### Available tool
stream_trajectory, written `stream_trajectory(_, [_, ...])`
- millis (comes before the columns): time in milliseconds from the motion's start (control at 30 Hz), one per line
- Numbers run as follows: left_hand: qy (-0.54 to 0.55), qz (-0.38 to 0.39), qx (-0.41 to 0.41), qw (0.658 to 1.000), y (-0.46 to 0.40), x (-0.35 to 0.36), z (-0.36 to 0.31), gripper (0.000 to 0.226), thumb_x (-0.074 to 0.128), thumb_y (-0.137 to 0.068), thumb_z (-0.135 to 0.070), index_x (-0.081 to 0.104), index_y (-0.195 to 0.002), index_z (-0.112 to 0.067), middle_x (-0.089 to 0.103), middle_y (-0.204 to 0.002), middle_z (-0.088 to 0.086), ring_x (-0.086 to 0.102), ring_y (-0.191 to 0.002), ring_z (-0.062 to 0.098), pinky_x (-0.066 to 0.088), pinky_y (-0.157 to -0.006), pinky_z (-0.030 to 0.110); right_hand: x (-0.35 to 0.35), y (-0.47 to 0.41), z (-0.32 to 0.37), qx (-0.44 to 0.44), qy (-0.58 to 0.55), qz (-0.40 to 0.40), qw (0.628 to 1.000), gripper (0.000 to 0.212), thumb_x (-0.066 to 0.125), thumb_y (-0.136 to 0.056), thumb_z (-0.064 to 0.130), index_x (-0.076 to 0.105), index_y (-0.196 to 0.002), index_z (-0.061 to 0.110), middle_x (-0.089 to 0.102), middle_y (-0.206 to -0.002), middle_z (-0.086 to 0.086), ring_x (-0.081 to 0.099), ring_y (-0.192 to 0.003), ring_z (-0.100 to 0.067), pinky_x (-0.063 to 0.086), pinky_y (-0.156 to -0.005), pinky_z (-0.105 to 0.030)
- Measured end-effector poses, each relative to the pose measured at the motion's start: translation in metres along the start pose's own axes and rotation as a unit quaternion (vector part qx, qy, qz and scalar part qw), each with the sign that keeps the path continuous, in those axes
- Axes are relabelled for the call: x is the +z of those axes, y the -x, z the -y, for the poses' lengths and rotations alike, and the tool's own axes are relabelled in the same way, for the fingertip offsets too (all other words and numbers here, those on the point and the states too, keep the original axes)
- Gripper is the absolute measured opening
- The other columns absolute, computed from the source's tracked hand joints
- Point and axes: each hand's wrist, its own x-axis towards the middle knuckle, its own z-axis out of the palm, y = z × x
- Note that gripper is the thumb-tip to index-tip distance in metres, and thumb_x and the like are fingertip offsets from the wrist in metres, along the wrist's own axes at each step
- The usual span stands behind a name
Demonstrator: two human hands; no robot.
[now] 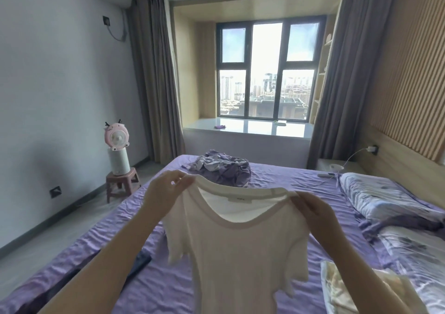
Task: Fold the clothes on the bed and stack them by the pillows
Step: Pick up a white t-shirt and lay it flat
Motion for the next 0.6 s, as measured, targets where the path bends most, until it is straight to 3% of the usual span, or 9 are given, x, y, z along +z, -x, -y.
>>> stream_trajectory(100, [0.011,0.069,-0.01,0.998,0.006,-0.005,-0.006,0.022,0.066,-0.071,-0.057,0.068,-0.065,-0.036,0.047,-0.051,-0.012,0.039,-0.049,0.003,0.03,-0.051,0.016,-0.005,0.008,0.0,-0.013,0.012,-0.026,1.0,0.029,0.061,-0.09,0.017,0.064,-0.087,0.045,0.068,-0.087,0.026,0.055,-0.084,0.021,0.036,-0.071,0.002])
stream_trajectory(167, [0.064,0.125,-0.019,0.99,0.004,-0.009,-0.016,0.023,0.068,-0.068,-0.057,0.071,-0.068,-0.034,0.047,-0.055,-0.008,0.04,-0.053,0.005,0.03,-0.054,0.019,-0.011,0.008,0.005,-0.004,-0.006,-0.022,1.0,0.03,0.061,-0.089,0.021,0.065,-0.083,0.051,0.066,-0.085,0.035,0.055,-0.081,0.022,0.037,-0.068,0.002])
stream_trajectory(267, [0.13,0.19,-0.043,0.972,-0.007,-0.016,-0.032,0.026,0.072,-0.068,-0.053,0.074,-0.071,-0.027,0.055,-0.06,-0.005,0.047,-0.056,0.004,0.037,-0.054,0.016,-0.02,0.0,0.012,0.018,-0.072,-0.005,0.997,0.029,0.064,-0.086,0.021,0.072,-0.079,0.047,0.07,-0.083,0.026,0.059,-0.073,0.014,0.043,-0.064,-0.002])
stream_trajectory(367, [0.152,0.277,-0.084,0.945,-0.026,-0.018,-0.032,0.033,0.073,-0.076,-0.048,0.071,-0.071,-0.015,0.057,-0.061,-0.008,0.051,-0.057,0.004,0.042,-0.051,0.015,-0.026,-0.015,0.014,0.042,-0.091,0.038,0.994,0.012,0.066,-0.082,0.029,0.074,-0.087,0.036,0.073,-0.082,0.013,0.062,-0.069,0.005,0.047,-0.061,-0.008])
stream_trajectory(433, [0.123,0.323,-0.111,0.932,-0.035,-0.008,-0.022,0.029,0.07,-0.08,-0.045,0.07,-0.063,-0.021,0.058,-0.058,-0.013,0.053,-0.054,0.001,0.043,-0.05,0.014,-0.02,-0.028,0.002,0.062,-0.045,0.066,0.995,0.007,0.067,-0.082,0.034,0.074,-0.082,0.033,0.071,-0.072,0.01,0.058,-0.06,0.004,0.044,-0.054,-0.009])
stream_trajectory(500, [0.065,0.322,-0.131,0.936,-0.041,0.017,0.004,0.027,0.07,-0.08,-0.045,0.07,-0.062,-0.025,0.06,-0.058,-0.013,0.055,-0.056,0.0,0.043,-0.052,0.014,-0.004,-0.038,-0.022,0.079,0.026,0.083,0.993,0.01,0.069,-0.08,0.036,0.071,-0.071,0.032,0.067,-0.062,0.01,0.051,-0.052,0.005,0.039,-0.05,-0.009])
stream_trajectory(600, [-0.025,0.31,-0.147,0.939,-0.037,0.072,0.066,0.021,0.071,-0.082,-0.037,0.073,-0.083,-0.017,0.064,-0.073,-0.007,0.058,-0.07,0.007,0.043,-0.061,0.016,0.034,-0.039,-0.08,0.107,0.121,0.143,0.976,0.017,0.068,-0.085,0.029,0.066,-0.068,0.027,0.06,-0.061,0.009,0.048,-0.055,0.0,0.037,-0.057,-0.014])
